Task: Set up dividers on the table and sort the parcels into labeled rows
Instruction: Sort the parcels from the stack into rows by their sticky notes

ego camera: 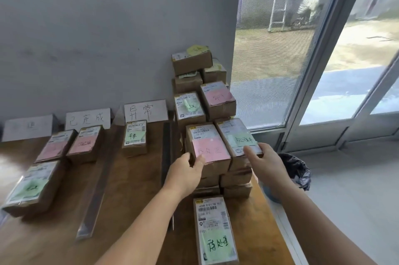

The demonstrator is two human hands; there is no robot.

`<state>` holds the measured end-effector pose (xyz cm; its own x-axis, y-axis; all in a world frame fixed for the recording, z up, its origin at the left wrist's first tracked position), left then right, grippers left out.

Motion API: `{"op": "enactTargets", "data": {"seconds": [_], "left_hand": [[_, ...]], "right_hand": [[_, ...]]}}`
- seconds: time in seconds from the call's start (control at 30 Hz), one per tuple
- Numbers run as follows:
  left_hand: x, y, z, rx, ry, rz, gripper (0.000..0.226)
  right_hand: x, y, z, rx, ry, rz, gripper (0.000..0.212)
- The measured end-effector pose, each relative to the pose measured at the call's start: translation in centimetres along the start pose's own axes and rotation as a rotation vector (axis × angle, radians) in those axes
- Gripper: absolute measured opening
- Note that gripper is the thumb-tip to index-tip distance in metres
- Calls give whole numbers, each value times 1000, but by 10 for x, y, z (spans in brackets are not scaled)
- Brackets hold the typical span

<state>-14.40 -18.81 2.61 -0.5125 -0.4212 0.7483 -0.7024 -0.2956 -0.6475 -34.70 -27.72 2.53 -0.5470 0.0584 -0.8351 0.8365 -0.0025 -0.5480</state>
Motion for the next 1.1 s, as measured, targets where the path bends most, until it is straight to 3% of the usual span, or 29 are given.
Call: {"op": "enactTargets", "data": {"seconds": [0.33,0.47,0.63,0.83,1.1], "left_hand": [[-3,-3,-19,81,38,-194,62],[-5,-10,-29,140,22,-286,67],[-6,-27,-38,217,51,-355,32],[-17,-59,-49,303,68,-453,20],[-54,-122,-73,392,56,-531,56]], "right_hand": [[-2,-4,-13,53,-44,69,45],[-4,-5,-22,59,-50,148,35],[-17,-7,-34,69,-93,244,26],[-52,2,-46,39,-166,351,20],[-102,47,-88,-72,-290,427,23]]}}
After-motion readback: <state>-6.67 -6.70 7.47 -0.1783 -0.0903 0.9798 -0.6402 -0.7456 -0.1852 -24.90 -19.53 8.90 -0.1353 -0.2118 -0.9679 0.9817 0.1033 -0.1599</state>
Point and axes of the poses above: each hand's wrist, its own z-axis towards the middle knuckle, its own y-axis out of the palm, x = y × z, the point moved 4 cm from there along z, towards the middle knuckle, and after that the axes turned 6 degrees about x, right-handed, at the moved point
